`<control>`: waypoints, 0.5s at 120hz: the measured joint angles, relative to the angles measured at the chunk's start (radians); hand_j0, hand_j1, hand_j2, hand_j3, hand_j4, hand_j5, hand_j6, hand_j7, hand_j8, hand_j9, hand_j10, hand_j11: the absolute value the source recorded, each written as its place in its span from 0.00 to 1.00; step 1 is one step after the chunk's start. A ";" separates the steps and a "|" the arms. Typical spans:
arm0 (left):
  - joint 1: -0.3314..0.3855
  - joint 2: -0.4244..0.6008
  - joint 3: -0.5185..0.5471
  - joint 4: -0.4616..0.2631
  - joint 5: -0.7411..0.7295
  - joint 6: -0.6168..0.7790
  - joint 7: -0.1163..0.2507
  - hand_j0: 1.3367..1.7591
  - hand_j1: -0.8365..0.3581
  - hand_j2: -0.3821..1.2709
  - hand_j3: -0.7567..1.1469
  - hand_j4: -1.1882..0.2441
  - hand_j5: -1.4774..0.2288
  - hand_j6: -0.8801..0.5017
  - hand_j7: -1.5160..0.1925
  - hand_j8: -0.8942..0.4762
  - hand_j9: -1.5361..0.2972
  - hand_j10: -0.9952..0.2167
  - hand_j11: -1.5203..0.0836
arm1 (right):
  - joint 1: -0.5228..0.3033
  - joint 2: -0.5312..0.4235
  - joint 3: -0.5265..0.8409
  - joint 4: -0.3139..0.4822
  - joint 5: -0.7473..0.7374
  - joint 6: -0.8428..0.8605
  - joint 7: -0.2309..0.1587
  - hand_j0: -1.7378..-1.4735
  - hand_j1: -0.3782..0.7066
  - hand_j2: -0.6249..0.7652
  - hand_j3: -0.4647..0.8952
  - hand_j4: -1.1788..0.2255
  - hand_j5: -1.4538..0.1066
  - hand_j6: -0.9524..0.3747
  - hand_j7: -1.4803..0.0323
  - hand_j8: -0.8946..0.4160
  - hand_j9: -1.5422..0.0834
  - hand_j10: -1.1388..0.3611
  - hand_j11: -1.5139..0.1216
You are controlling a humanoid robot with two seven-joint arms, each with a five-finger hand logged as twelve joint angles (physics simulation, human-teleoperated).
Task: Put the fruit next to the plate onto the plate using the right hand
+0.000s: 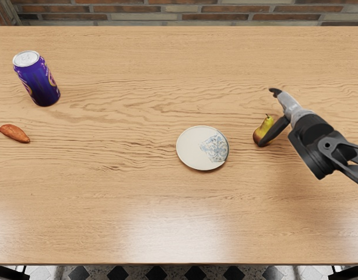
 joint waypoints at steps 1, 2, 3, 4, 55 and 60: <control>0.000 0.000 0.000 0.000 0.000 0.000 0.000 0.76 0.99 0.23 0.40 0.83 0.87 0.64 0.89 0.65 0.84 0.82 0.95 | -0.001 0.001 0.000 0.000 0.000 0.000 0.000 0.30 0.10 0.44 0.34 0.79 0.87 0.66 0.92 0.63 0.89 0.71 0.87; 0.000 0.000 0.000 0.000 0.000 0.000 0.000 0.76 0.99 0.23 0.40 0.83 0.87 0.64 0.89 0.65 0.84 0.82 0.95 | -0.001 0.001 0.000 0.000 0.000 -0.001 0.000 0.30 0.11 0.44 0.34 0.79 0.87 0.66 0.92 0.62 0.89 0.71 0.87; 0.000 0.000 0.000 0.000 0.000 0.000 0.000 0.76 0.99 0.23 0.40 0.83 0.87 0.64 0.89 0.65 0.84 0.82 0.95 | -0.002 0.002 0.000 -0.001 0.000 -0.001 0.000 0.30 0.11 0.44 0.34 0.78 0.87 0.66 0.91 0.62 0.89 0.71 0.86; 0.000 0.000 0.000 0.000 0.000 0.000 0.000 0.76 0.99 0.23 0.40 0.83 0.87 0.64 0.89 0.65 0.84 0.82 0.95 | -0.002 0.003 0.000 -0.001 0.000 -0.001 0.000 0.30 0.11 0.44 0.34 0.78 0.87 0.66 0.91 0.62 0.89 0.71 0.86; 0.000 0.000 0.000 0.000 0.000 0.000 0.000 0.76 0.99 0.23 0.40 0.83 0.87 0.64 0.89 0.65 0.84 0.82 0.95 | -0.012 0.014 0.000 -0.009 0.001 -0.005 0.000 0.30 0.24 0.42 0.34 0.70 0.77 0.57 0.81 0.53 0.79 0.63 0.77; 0.000 0.000 0.000 0.000 0.000 0.000 0.000 0.76 0.99 0.23 0.40 0.83 0.87 0.64 0.89 0.65 0.84 0.82 0.95 | -0.012 0.014 0.000 -0.009 0.002 -0.003 0.000 0.30 0.28 0.42 0.34 0.68 0.74 0.54 0.78 0.51 0.77 0.61 0.75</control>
